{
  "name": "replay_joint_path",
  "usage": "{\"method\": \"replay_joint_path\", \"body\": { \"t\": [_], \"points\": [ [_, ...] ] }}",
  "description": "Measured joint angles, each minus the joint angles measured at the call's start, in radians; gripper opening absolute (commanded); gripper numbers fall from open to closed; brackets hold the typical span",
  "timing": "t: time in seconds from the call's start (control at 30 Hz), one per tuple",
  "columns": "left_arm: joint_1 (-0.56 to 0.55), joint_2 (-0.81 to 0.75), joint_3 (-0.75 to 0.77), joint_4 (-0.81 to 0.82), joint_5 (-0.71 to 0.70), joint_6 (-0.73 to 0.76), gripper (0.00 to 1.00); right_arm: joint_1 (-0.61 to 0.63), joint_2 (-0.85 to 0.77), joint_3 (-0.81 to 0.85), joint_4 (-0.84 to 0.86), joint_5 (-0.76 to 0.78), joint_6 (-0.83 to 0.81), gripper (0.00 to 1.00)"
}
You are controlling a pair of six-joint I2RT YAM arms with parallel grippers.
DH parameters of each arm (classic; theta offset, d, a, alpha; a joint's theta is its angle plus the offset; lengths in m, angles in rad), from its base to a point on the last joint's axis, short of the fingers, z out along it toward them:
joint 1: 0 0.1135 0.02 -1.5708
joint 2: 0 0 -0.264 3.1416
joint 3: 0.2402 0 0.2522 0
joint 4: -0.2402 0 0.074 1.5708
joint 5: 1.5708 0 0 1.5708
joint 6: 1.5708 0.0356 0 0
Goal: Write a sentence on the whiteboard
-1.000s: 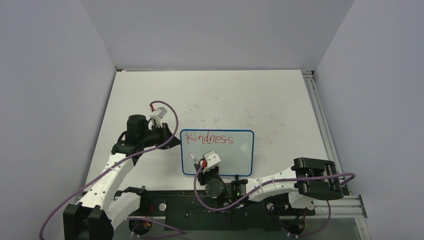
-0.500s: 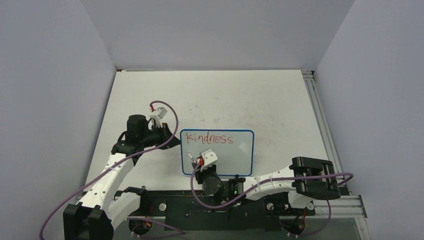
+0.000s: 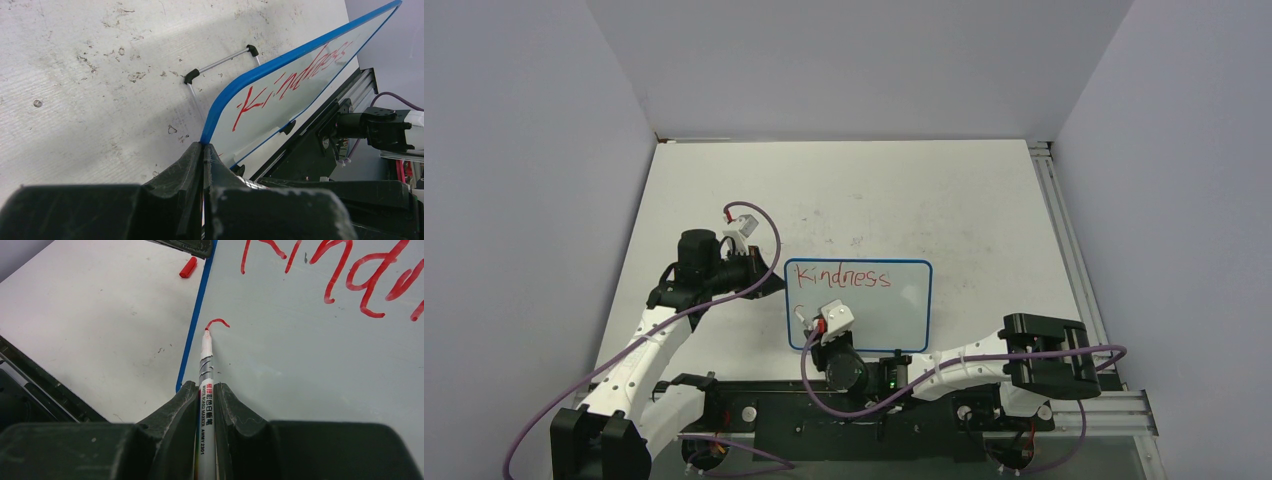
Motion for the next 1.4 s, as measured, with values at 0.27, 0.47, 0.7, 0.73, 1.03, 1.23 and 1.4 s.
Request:
{"method": "replay_joint_path", "body": {
  "t": [0.27, 0.47, 0.7, 0.73, 1.03, 1.23, 1.4],
  "points": [
    [0.0, 0.0, 0.0, 0.0, 0.0, 0.0, 0.0, 0.003, 0.0, 0.0, -0.019, 0.002, 0.024, 0.05],
    [0.0, 0.0, 0.0, 0.0, 0.0, 0.0, 0.0, 0.014, -0.002, -0.004, -0.036, 0.019, 0.041, 0.05],
    [0.0, 0.0, 0.0, 0.0, 0.0, 0.0, 0.0, 0.023, -0.016, -0.011, -0.056, 0.046, 0.045, 0.05],
    [0.0, 0.0, 0.0, 0.0, 0.0, 0.0, 0.0, 0.024, -0.018, -0.011, -0.057, 0.049, 0.045, 0.05],
    [0.0, -0.001, 0.0, -0.002, 0.0, 0.0, 0.0, 0.051, -0.063, -0.026, -0.041, 0.054, -0.011, 0.05],
    [0.0, -0.001, 0.0, -0.003, 0.0, 0.0, 0.0, 0.068, -0.11, -0.026, -0.014, 0.069, -0.058, 0.05],
    [0.0, -0.001, 0.0, -0.003, 0.0, 0.0, 0.0, 0.046, -0.112, -0.026, -0.009, 0.084, -0.074, 0.05]
  ]
}}
